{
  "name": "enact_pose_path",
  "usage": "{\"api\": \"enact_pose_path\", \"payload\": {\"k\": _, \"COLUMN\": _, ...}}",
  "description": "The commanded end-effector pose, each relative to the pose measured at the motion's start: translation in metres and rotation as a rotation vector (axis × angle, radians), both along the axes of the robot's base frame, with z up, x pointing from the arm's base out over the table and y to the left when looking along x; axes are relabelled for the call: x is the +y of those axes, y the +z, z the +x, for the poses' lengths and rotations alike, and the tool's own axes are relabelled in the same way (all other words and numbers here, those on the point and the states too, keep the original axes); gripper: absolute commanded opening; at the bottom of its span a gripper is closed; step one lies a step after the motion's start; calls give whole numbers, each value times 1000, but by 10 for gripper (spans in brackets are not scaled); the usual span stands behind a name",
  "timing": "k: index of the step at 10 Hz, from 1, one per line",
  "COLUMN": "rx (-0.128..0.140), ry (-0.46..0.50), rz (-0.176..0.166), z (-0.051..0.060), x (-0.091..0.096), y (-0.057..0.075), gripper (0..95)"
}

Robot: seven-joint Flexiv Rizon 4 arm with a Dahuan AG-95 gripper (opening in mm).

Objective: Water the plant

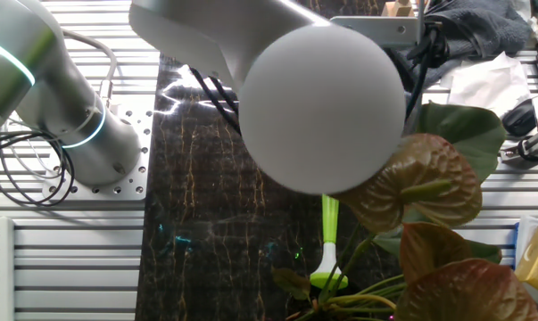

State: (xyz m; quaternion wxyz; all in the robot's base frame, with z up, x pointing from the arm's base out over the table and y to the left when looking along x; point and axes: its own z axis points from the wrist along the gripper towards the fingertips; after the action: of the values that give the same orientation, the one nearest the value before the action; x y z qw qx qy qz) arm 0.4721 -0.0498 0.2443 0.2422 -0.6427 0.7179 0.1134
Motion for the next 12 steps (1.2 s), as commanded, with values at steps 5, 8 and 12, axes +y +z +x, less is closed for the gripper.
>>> {"api": "enact_pose_path", "payload": {"k": 5, "rx": 3, "ry": -5, "rz": 25, "z": -1, "x": -2, "y": 4, "gripper": 0}}
{"api": "enact_pose_path", "payload": {"k": 8, "rx": 4, "ry": -9, "rz": 42, "z": -1, "x": -2, "y": 5, "gripper": 0}}
{"api": "enact_pose_path", "payload": {"k": 12, "rx": 6, "ry": -10, "rz": 41, "z": -1, "x": -2, "y": 6, "gripper": 0}}
